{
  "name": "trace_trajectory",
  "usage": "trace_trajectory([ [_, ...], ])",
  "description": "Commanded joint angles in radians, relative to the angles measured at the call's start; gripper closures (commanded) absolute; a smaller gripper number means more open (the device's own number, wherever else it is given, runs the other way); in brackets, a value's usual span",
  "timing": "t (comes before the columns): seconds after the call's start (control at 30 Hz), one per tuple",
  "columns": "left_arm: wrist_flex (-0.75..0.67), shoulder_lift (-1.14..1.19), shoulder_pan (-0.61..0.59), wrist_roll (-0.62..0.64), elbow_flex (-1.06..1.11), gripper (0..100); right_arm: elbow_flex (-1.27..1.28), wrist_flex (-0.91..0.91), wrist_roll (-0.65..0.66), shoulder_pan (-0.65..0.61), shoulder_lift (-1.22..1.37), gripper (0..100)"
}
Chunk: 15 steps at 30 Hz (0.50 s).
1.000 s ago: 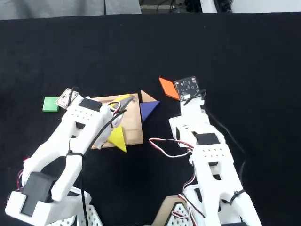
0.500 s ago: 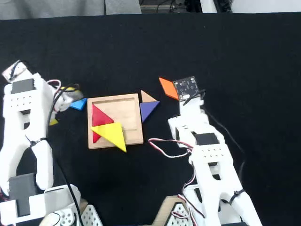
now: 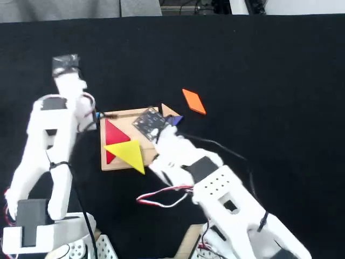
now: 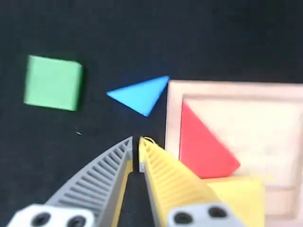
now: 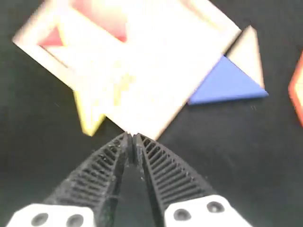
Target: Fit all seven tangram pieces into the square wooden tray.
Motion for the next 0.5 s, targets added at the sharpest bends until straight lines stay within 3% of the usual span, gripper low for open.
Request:
trace_trajectory([
  [0.0,-0.049,-0.040,-0.101,-0.014,0.067,97,-0.168,0.025,-0.031,-0.110,0.150,98.8],
  [0.1,-0.055,-0.040,-0.278,0.002,0.090,97,-0.266,0.025,-0.031,-0.158,0.312,98.8],
  [0.2,-0.086,-0.034,-0.377,0.100,0.119,97,-0.366,0.020,-0.031,-0.187,0.461,98.8],
  [0.47,-0.347,-0.038,-0.407,0.155,0.275,97,-0.521,0.025,-0.032,-0.187,0.722,98.8],
])
